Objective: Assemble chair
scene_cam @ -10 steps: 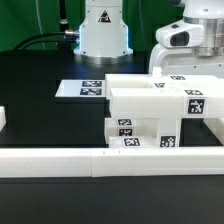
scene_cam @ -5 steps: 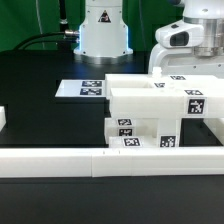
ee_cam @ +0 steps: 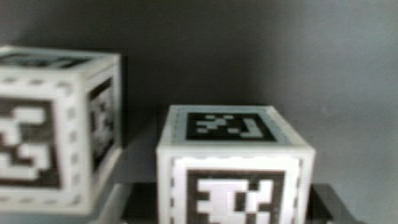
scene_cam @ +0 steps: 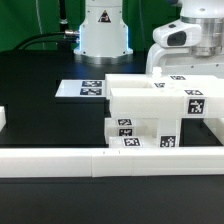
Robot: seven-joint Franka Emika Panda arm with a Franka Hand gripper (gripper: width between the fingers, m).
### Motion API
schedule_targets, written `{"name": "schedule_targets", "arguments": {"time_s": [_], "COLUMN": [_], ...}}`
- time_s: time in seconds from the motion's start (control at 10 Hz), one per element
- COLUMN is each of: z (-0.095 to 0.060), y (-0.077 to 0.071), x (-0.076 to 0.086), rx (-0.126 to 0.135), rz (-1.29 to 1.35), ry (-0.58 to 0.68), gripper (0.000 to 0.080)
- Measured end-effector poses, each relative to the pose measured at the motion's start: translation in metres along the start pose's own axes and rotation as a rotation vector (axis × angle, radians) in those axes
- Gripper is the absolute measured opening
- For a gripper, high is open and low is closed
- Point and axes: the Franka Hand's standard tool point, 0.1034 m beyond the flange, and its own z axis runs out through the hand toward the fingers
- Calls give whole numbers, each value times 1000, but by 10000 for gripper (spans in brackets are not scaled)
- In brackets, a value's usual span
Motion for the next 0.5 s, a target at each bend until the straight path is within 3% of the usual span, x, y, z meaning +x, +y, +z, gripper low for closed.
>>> {"name": "schedule_targets", "arguments": {"time_s": [0.5], "z": [-67], "y": [20], "x": [23], "rx": [49], "rz": [39], "ry": [-31], "gripper": [284]}}
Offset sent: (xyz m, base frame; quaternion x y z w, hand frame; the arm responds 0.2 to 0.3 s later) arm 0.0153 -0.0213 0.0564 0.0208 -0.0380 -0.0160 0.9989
